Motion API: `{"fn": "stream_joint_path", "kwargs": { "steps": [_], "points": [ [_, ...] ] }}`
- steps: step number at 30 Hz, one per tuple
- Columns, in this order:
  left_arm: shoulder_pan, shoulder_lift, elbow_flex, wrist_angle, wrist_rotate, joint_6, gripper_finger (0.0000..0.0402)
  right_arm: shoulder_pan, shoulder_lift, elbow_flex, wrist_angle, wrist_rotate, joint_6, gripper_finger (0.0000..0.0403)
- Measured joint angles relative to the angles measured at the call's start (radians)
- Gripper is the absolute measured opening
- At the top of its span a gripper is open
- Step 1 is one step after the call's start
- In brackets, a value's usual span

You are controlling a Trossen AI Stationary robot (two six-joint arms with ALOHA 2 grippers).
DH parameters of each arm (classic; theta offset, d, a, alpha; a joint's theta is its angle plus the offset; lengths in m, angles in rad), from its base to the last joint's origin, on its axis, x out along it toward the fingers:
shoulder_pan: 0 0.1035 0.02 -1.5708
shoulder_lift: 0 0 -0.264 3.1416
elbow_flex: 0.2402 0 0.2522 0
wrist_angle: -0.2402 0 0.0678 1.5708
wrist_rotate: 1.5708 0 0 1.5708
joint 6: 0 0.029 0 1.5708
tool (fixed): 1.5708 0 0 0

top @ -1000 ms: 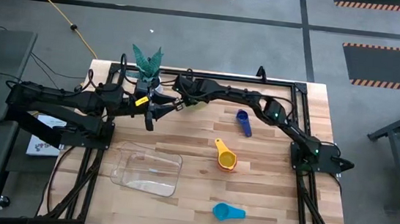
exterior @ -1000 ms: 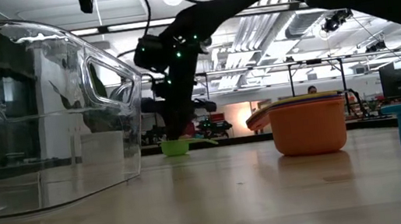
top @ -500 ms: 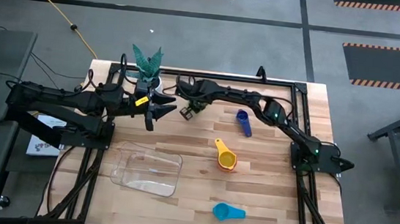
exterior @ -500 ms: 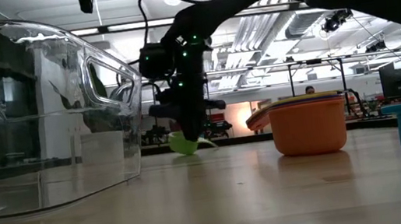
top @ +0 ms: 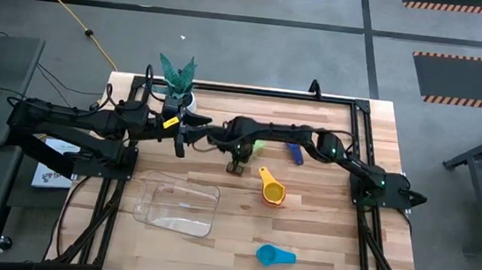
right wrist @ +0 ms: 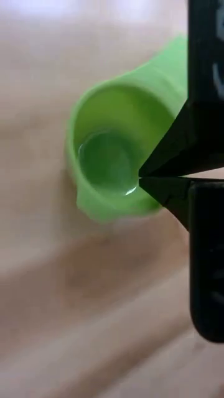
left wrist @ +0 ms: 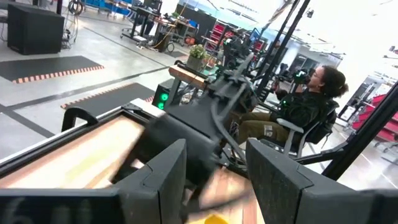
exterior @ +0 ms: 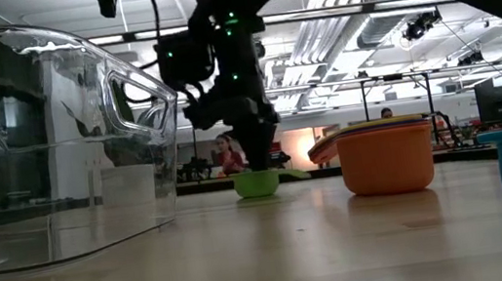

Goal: Nest measuring cups in basket
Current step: Move the green measuring cup to the center of the table

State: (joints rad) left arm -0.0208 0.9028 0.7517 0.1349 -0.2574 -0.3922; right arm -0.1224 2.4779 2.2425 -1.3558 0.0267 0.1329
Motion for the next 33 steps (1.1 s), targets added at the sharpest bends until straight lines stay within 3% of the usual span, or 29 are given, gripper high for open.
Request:
{"fn": "stream_joint_path", "kwargs": {
  "steps": [9, 18, 20, 24, 28, 33],
  "points": [
    [-0.001, 0.000, 0.002, 0.012, 0.001, -0.003, 0.0156, 0.078, -0.061, 0.000, -0.019, 0.000, -0.063, 0.0000],
    [-0.001, -0.001, 0.002, 0.054, -0.002, 0.001, 0.0156, 0.061, -0.172, -0.053, -0.020, 0.051, -0.089, 0.0000],
    [0.000, 0.000, 0.002, 0.047, -0.003, 0.002, 0.0156, 0.050, -0.255, -0.179, 0.036, 0.048, -0.084, 0.0000],
    [0.000, 0.000, -0.001, 0.043, -0.002, 0.005, 0.0156, 0.025, -0.512, -0.596, 0.270, 0.022, 0.022, 0.0000],
    [0.001, 0.000, -0.001, 0.044, -0.016, 0.036, 0.0156, 0.023, -0.780, -0.977, 0.502, -0.051, 0.206, 0.0000],
    [0.001, 0.000, -0.001, 0.045, -0.059, 0.079, 0.0156, 0.050, -1.065, -1.307, 0.718, -0.059, 0.476, 0.0000]
  ]
}}
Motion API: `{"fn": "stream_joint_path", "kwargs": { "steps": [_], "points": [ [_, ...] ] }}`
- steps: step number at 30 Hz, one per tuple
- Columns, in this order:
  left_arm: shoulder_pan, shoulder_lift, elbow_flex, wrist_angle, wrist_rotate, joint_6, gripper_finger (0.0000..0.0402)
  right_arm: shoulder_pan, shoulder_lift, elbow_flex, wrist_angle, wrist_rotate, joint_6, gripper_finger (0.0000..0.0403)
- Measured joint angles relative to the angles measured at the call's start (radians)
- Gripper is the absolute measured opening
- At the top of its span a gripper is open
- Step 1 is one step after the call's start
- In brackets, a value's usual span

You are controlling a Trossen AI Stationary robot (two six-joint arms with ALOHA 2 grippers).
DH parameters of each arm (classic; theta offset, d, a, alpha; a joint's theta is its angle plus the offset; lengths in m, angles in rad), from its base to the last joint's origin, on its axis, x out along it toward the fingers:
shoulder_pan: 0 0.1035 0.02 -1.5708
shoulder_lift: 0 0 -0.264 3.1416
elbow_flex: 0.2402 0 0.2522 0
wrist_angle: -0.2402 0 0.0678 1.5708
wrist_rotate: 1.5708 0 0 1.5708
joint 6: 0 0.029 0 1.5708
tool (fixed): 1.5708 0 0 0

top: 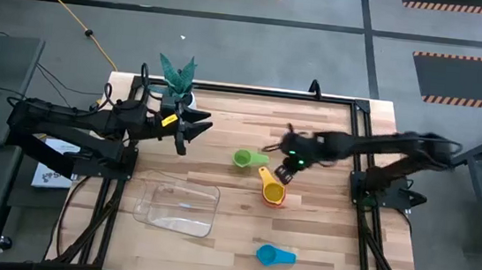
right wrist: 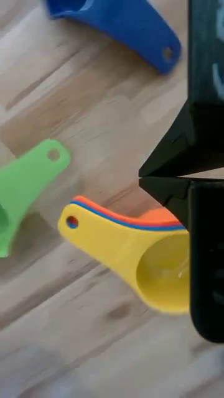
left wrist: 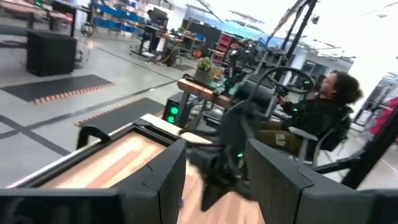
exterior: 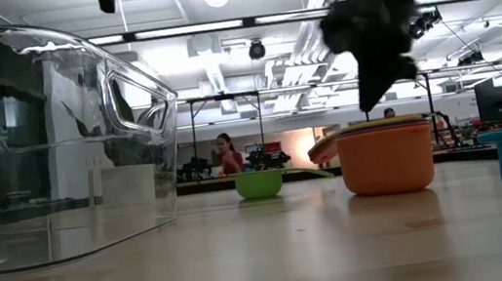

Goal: Nest measuring cups in basket
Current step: Move the green measuring cup to the center of the table, then adjust the measuring cups

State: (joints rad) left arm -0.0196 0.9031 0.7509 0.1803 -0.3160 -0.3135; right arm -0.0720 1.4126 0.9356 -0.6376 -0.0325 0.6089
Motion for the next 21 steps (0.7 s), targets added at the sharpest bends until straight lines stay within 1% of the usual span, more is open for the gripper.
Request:
{"fn": "stream_joint_path", "kwargs": {
  "steps": [4, 6, 9, 15, 21],
  "points": [
    [0.001, 0.000, 0.000, 0.000, -0.038, 0.003, 0.0156, 0.022, -0.162, -0.181, 0.173, 0.005, 0.193, 0.0000],
    [0.001, 0.000, 0.000, 0.002, -0.047, 0.004, 0.0156, 0.030, -0.216, -0.250, 0.262, 0.005, 0.257, 0.0000],
    [0.001, 0.000, 0.000, 0.001, -0.057, 0.004, 0.0156, 0.035, -0.260, -0.330, 0.372, 0.005, 0.326, 0.0000],
    [0.001, 0.000, 0.000, 0.001, -0.061, 0.004, 0.0156, 0.035, -0.244, -0.410, 0.562, 0.021, 0.410, 0.0000],
    [0.001, 0.000, 0.000, -0.001, -0.062, 0.004, 0.0156, 0.035, -0.183, -0.415, 0.644, 0.090, 0.449, 0.0000]
  ]
}}
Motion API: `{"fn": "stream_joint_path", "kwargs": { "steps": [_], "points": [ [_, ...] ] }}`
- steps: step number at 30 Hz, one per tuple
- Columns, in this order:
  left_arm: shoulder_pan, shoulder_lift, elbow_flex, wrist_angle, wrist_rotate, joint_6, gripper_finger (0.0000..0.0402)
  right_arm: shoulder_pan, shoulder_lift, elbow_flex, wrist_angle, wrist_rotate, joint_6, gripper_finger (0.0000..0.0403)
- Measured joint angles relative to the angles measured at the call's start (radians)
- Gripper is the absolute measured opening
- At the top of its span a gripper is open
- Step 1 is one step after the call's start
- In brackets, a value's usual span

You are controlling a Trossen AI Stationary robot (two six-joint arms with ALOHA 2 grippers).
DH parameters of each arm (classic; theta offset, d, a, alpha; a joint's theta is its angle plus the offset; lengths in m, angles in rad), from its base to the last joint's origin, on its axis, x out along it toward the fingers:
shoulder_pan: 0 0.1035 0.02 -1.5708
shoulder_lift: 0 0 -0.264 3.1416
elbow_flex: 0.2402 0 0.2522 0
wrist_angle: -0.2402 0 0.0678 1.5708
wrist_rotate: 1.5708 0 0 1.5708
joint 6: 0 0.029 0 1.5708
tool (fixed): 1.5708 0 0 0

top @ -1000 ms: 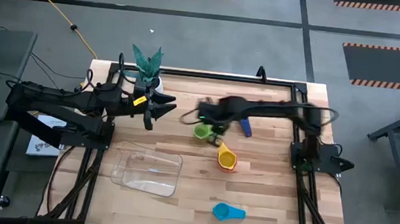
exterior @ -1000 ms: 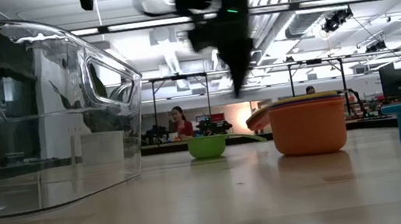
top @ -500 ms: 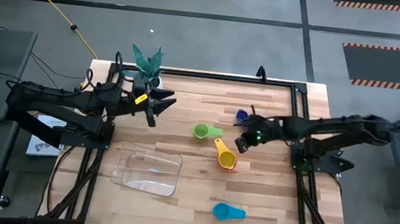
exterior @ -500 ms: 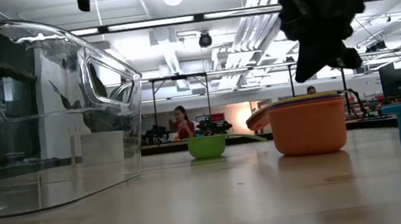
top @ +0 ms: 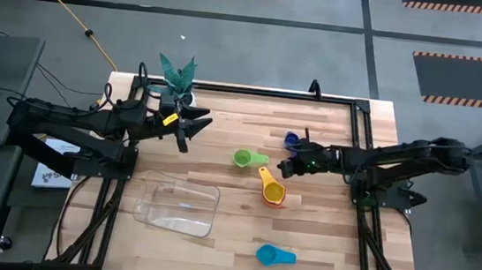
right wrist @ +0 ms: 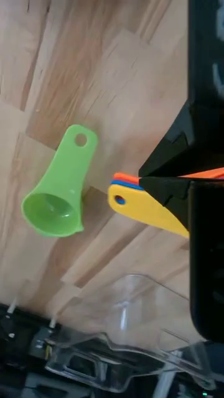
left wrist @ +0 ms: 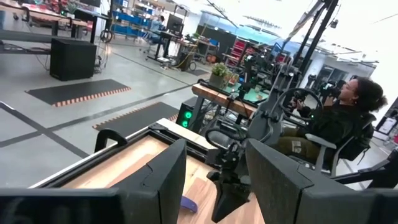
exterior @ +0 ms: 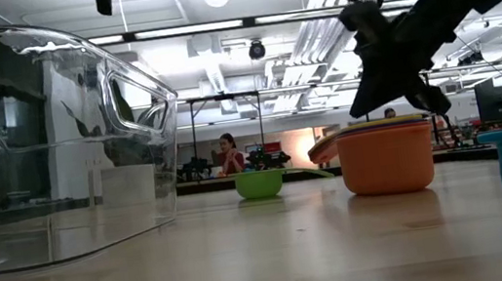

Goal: Nest measuring cups in basket
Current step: Adjust the measuring cups

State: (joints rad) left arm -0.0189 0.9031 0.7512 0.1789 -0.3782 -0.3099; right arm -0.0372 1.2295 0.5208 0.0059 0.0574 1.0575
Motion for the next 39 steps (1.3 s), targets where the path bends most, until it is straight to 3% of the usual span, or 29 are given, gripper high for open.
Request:
{"fn": "stream_joint_path", "kwargs": {
  "steps": [17, 39],
  "points": [
    [0.000, 0.000, 0.000, -0.001, 0.000, 0.000, 0.0156, 0.109, 0.241, 0.002, 0.250, -0.005, 0.098, 0.0000],
    [0.000, 0.000, 0.000, -0.002, 0.000, 0.006, 0.0156, 0.155, 0.259, 0.002, 0.357, 0.074, 0.114, 0.0000]
  ]
}}
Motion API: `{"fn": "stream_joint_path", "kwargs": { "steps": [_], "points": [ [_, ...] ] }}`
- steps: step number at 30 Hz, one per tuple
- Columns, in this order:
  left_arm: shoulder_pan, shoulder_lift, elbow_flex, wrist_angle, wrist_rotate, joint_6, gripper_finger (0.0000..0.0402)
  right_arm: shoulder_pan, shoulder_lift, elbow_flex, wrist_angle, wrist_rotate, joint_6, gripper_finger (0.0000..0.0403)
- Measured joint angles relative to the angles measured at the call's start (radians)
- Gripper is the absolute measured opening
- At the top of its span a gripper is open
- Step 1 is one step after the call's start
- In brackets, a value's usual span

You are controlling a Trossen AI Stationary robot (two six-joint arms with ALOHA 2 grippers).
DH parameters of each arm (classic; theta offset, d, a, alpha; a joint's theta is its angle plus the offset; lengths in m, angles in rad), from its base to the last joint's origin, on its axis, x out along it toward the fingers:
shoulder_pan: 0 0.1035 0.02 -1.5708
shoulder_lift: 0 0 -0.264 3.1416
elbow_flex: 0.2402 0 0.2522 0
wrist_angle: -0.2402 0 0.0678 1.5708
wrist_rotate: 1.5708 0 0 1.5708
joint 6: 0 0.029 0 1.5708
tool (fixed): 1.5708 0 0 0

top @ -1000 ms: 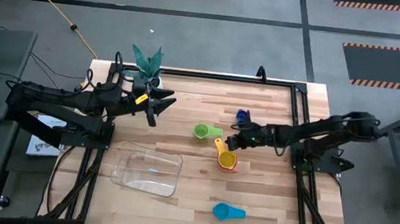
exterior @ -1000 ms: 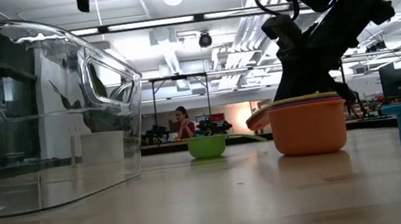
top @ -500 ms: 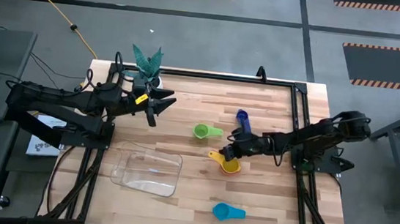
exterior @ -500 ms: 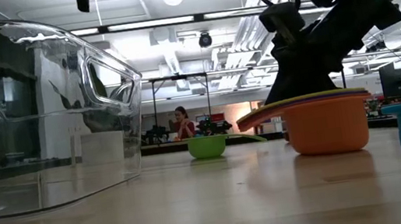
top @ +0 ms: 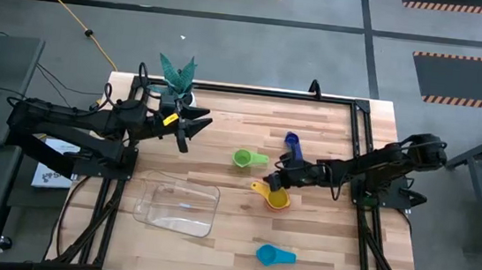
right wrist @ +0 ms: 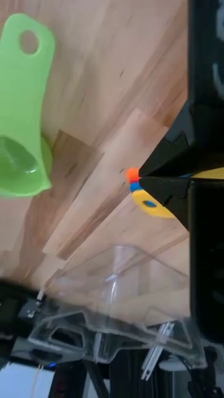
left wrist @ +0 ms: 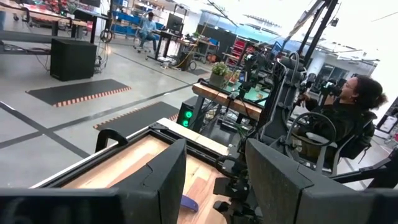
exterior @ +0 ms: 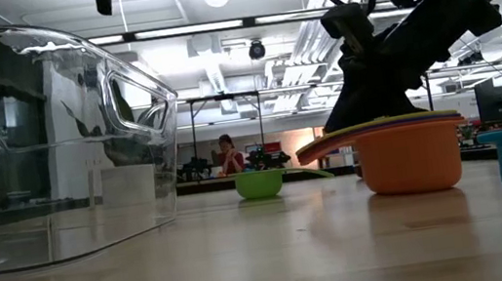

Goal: Nest measuring cups in basket
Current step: Adjust the measuring cups, then stack the green measuring cup on top of the yellow measuring cup

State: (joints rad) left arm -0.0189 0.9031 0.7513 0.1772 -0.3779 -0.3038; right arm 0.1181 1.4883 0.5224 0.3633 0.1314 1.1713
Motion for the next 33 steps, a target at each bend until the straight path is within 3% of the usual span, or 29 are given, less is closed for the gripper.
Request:
{"fn": "stream_joint_path", "kwargs": {
  "steps": [8, 20, 27, 33],
  "points": [
    [0.000, 0.000, 0.000, 0.000, 0.000, 0.000, 0.0156, 0.000, 0.000, 0.000, 0.003, 0.022, 0.002, 0.0000],
    [0.000, 0.000, 0.000, 0.002, 0.000, -0.006, 0.0156, 0.000, 0.035, 0.003, 0.003, 0.154, 0.063, 0.0000],
    [0.000, 0.000, 0.000, 0.003, 0.000, -0.006, 0.0156, 0.000, 0.181, 0.124, -0.031, 0.097, 0.032, 0.0000],
    [0.000, 0.000, 0.001, 0.005, 0.000, -0.006, 0.0156, -0.012, 0.244, 0.231, -0.197, 0.105, -0.010, 0.0000]
  ]
}}
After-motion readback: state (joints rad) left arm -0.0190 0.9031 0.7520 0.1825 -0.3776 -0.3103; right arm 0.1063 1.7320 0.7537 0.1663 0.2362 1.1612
